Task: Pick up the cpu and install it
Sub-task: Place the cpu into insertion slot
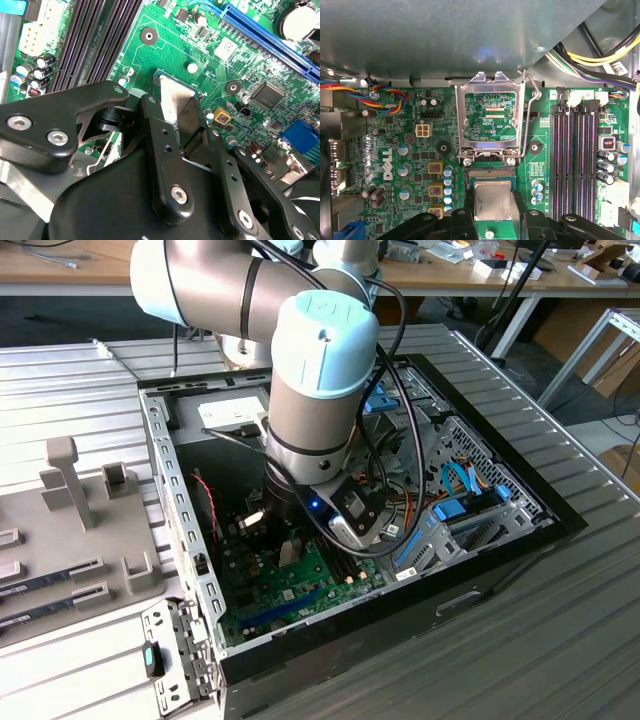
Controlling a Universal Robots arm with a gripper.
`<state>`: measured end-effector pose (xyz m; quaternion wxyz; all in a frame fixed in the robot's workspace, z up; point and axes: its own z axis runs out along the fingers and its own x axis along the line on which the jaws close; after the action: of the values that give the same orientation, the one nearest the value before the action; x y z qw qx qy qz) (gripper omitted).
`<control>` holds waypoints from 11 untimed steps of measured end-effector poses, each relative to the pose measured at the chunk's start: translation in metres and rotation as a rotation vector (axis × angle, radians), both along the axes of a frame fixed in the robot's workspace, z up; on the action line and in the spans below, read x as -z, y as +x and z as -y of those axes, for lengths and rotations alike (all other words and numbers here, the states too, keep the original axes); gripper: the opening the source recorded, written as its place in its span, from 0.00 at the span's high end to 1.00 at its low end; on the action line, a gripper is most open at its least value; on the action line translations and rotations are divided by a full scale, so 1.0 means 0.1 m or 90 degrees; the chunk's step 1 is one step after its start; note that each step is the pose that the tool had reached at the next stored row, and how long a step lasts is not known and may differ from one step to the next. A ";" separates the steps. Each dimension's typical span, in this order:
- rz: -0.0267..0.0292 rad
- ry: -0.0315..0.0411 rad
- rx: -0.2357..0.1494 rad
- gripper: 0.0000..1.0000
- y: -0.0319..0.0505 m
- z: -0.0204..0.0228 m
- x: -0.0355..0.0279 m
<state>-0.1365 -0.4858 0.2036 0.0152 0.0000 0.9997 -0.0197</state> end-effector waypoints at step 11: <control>0.0007 0.0081 0.000 0.61 -0.001 -0.001 -0.134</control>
<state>-0.1367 -0.4858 0.2170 0.0158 0.0002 0.9998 -0.0133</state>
